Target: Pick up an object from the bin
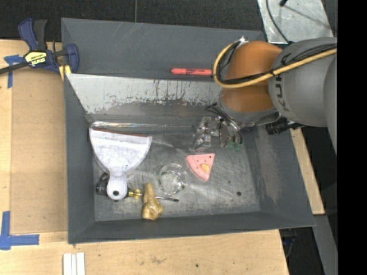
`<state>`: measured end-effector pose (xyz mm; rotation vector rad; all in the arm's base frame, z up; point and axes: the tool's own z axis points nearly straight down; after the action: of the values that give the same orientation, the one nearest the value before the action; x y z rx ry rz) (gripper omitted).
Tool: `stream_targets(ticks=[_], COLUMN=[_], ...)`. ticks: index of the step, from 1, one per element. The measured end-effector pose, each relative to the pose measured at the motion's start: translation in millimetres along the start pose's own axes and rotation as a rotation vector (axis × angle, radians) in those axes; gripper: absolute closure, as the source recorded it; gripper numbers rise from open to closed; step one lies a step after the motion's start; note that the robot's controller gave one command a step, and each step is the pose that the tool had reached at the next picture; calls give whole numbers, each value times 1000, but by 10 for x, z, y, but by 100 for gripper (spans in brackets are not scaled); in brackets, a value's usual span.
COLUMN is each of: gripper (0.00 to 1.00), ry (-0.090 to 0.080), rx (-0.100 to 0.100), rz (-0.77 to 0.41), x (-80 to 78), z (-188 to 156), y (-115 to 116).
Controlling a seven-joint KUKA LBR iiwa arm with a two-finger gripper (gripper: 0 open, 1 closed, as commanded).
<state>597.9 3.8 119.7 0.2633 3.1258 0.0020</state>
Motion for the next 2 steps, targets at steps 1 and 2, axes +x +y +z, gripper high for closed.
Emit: stream_targets(ticks=[1, 2], gripper=[0, 0], ry=[0, -1], rx=[0, 0], rz=[-578, -583], x=[-75, -83], z=[-250, -277], y=[363, 409])
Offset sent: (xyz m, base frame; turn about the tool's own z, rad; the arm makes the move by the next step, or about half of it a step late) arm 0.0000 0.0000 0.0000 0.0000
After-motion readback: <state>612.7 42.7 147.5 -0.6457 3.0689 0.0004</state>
